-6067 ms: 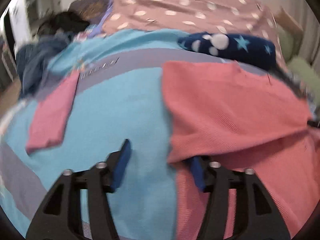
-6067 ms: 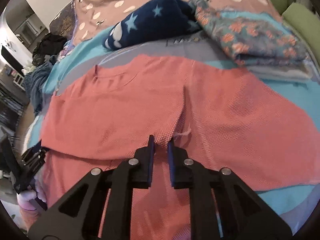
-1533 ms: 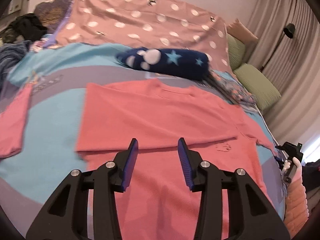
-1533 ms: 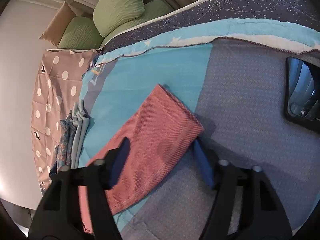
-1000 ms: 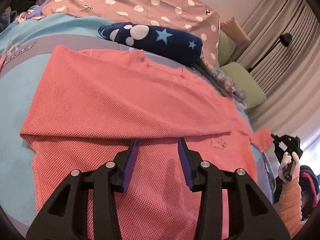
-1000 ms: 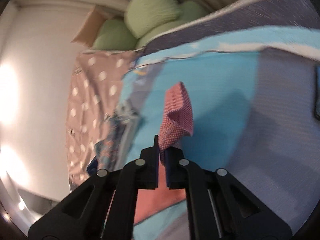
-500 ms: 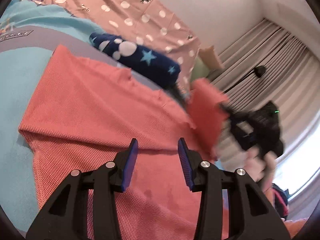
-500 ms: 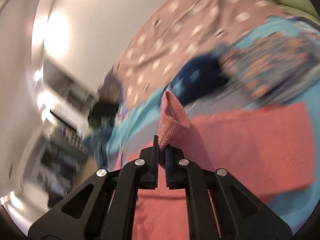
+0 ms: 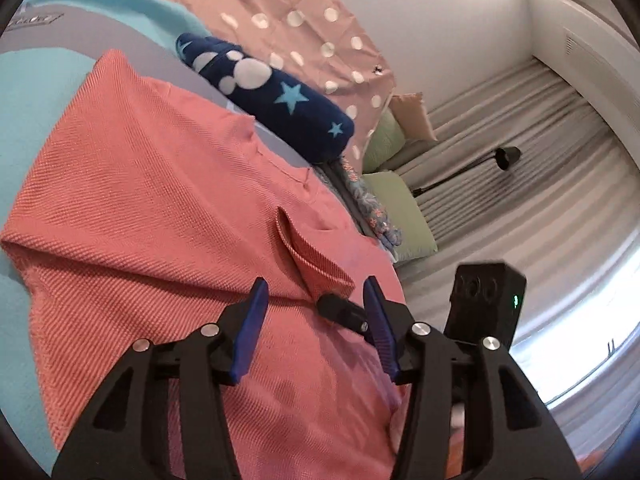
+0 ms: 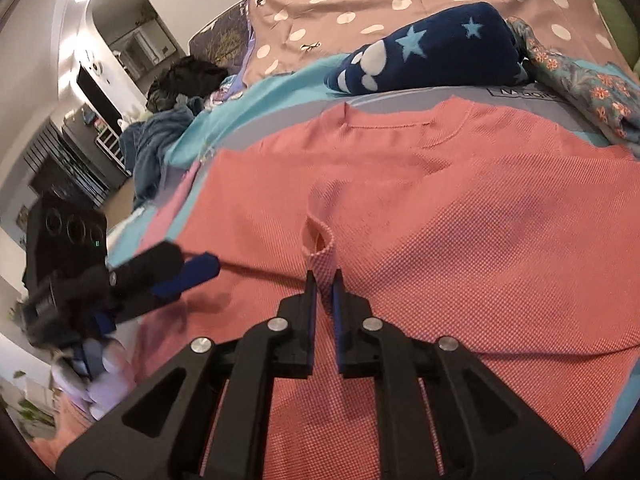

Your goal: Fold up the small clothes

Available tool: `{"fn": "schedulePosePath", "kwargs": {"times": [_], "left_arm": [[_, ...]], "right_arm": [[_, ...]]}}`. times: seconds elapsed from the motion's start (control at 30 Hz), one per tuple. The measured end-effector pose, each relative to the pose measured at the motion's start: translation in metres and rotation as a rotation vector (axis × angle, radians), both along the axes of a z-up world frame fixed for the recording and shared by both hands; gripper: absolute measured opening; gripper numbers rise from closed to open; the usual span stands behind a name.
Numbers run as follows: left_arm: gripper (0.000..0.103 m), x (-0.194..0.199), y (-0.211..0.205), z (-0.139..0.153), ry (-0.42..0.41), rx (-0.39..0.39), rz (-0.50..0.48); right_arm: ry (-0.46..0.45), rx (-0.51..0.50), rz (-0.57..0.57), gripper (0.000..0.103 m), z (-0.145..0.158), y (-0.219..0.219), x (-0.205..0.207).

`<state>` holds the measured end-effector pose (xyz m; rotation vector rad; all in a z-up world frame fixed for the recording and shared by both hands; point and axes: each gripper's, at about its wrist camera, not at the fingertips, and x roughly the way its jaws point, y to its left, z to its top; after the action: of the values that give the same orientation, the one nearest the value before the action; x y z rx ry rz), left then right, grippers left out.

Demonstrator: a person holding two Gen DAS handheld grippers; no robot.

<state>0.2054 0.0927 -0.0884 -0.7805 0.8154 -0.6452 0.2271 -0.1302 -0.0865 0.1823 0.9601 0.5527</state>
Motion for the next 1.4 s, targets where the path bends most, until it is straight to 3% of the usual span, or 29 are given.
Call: {"fn": "schedulePosePath", "kwargs": {"times": [0.1, 0.17, 0.3, 0.37, 0.43, 0.47, 0.53, 0.57, 0.77, 0.9, 1.07, 1.1, 1.13, 1.23, 1.4], "left_arm": [[0.050, 0.008, -0.009, 0.016, -0.017, 0.005, -0.027], [0.051, 0.020, -0.025, 0.028, -0.019, 0.081, -0.068], [0.052, 0.051, -0.052, 0.019, 0.085, 0.195, -0.111], [0.051, 0.067, -0.063, 0.007, 0.148, 0.200, -0.125], [0.051, 0.077, -0.069, -0.002, 0.176, 0.153, -0.130], [0.048, 0.080, -0.070, -0.004, 0.178, 0.133, -0.129], [0.015, 0.082, -0.074, -0.003, 0.158, 0.101, -0.128], [0.003, 0.082, -0.077, 0.000, 0.135, 0.098, -0.132], [0.003, 0.064, -0.067, 0.062, -0.050, 0.145, -0.122], [0.003, 0.048, -0.016, 0.092, -0.141, 0.228, -0.019], [0.003, 0.043, 0.038, 0.082, -0.088, 0.241, 0.082], [0.003, 0.044, 0.042, 0.080, -0.080, 0.248, 0.094], [0.003, 0.043, 0.048, 0.076, -0.068, 0.249, 0.100], [0.003, 0.042, 0.058, 0.069, -0.047, 0.271, 0.120], [0.003, 0.047, 0.071, 0.056, -0.024, 0.285, 0.166]], "right_arm": [[-0.008, 0.011, -0.006, 0.009, 0.002, -0.002, 0.004], [-0.011, 0.029, -0.010, 0.009, 0.003, -0.004, 0.005], [-0.017, 0.057, -0.018, 0.009, 0.005, -0.009, 0.004], [-0.033, 0.060, -0.016, 0.009, 0.009, -0.009, 0.002], [-0.052, 0.051, -0.003, 0.009, 0.013, -0.007, 0.000], [-0.058, 0.043, 0.002, 0.009, 0.014, -0.005, -0.001], [-0.070, 0.020, 0.009, 0.009, 0.016, -0.003, -0.003], [-0.067, 0.018, 0.006, 0.009, 0.016, -0.005, -0.004], [-0.074, 0.095, -0.065, 0.017, 0.032, -0.043, -0.014], [-0.036, 0.113, -0.150, 0.022, 0.036, -0.088, -0.022], [0.082, -0.031, -0.286, 0.022, 0.004, -0.120, -0.020], [0.108, -0.028, -0.315, 0.014, -0.004, -0.128, -0.020], [0.116, 0.007, -0.327, 0.014, -0.007, -0.134, -0.021], [0.123, 0.049, -0.345, 0.014, -0.007, -0.140, -0.023], [0.083, -0.043, -0.325, 0.016, -0.003, -0.127, -0.023]]}}
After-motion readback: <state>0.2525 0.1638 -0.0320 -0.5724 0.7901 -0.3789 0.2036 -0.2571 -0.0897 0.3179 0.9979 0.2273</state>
